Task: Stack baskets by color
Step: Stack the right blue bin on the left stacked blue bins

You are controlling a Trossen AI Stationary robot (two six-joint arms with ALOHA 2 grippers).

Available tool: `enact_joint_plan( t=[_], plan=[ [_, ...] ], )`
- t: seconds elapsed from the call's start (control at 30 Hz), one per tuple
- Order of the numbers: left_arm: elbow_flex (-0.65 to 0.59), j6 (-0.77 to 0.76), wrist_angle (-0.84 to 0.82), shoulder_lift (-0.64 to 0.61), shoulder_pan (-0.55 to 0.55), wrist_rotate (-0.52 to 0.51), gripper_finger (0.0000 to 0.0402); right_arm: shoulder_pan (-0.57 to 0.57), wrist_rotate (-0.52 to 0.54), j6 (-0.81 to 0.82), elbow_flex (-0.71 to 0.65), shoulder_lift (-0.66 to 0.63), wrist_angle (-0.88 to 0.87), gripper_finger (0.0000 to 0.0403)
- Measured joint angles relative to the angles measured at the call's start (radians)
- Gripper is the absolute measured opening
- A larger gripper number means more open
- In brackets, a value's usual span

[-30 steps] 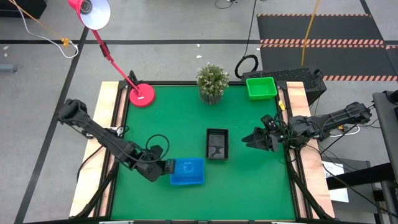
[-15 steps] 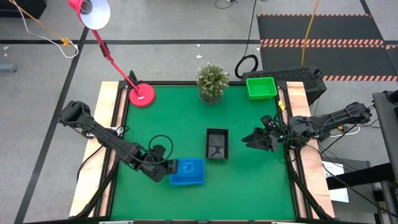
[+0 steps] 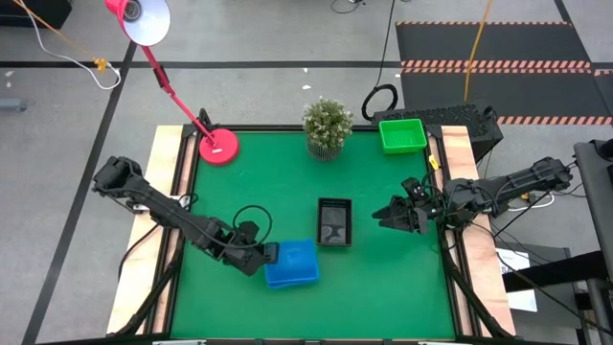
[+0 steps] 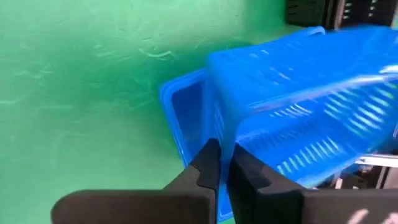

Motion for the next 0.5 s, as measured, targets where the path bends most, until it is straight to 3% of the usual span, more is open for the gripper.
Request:
enact_joint_plan(
  t=[0.5],
  plan=[
    [-0.001, -0.039, 0.003, -0.066, 0.03, 0.123, 0.001, 0.0, 0.021, -0.001, 0.0, 0.001, -0.008, 0.0304]
  ],
)
